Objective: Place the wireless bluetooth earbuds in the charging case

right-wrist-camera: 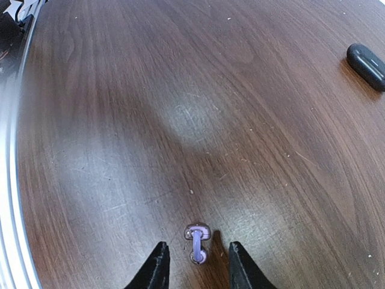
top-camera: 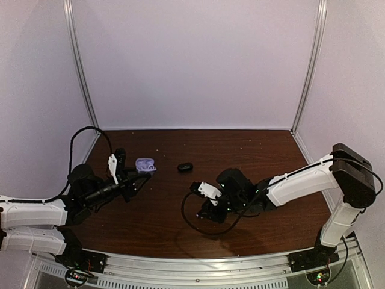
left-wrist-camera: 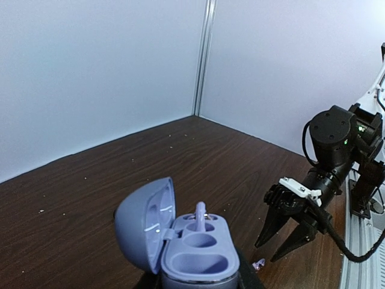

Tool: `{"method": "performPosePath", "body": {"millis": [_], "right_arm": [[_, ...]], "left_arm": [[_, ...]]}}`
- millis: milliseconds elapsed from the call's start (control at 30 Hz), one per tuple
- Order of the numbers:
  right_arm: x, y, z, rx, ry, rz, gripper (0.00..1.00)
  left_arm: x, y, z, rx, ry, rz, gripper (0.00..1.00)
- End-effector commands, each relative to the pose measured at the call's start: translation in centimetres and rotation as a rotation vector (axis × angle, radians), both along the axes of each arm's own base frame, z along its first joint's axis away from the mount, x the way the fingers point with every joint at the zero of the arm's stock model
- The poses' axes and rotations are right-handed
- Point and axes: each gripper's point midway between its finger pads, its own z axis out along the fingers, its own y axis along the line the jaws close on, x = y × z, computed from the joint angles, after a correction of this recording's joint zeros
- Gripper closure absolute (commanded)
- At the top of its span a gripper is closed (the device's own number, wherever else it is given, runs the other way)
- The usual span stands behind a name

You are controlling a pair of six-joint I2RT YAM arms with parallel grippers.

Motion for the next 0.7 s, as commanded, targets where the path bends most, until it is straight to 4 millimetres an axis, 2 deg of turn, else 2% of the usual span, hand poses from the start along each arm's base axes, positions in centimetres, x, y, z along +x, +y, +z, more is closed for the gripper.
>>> {"method": "performPosePath", "body": {"millis": [0, 233, 433, 667], "right_arm": [[0.3, 0.0, -0.7, -0.018, 0.002, -0.002, 0.64], [0.1, 0.0, -2.3, -0.062, 0.011, 0.027, 0.64], [0.4, 0.3, -2.6, -0.064, 0.003, 0.030, 0.70], [0.5, 0.6, -2.9, -0.071, 0.003, 0.040, 0.71]], "left_arm": [[-0.5, -0.4, 1.8, -0.039, -0.076, -0.031, 1.00], [-0.7, -0.3, 2.0, -0.042, -0.080, -0.036, 1.00], [-0.7, -0.3, 2.0, -0.042, -0.082, -0.035, 1.00], [-0.7, -0.4, 1.8, -0.040, -0.079, -0.041, 1.00]]}}
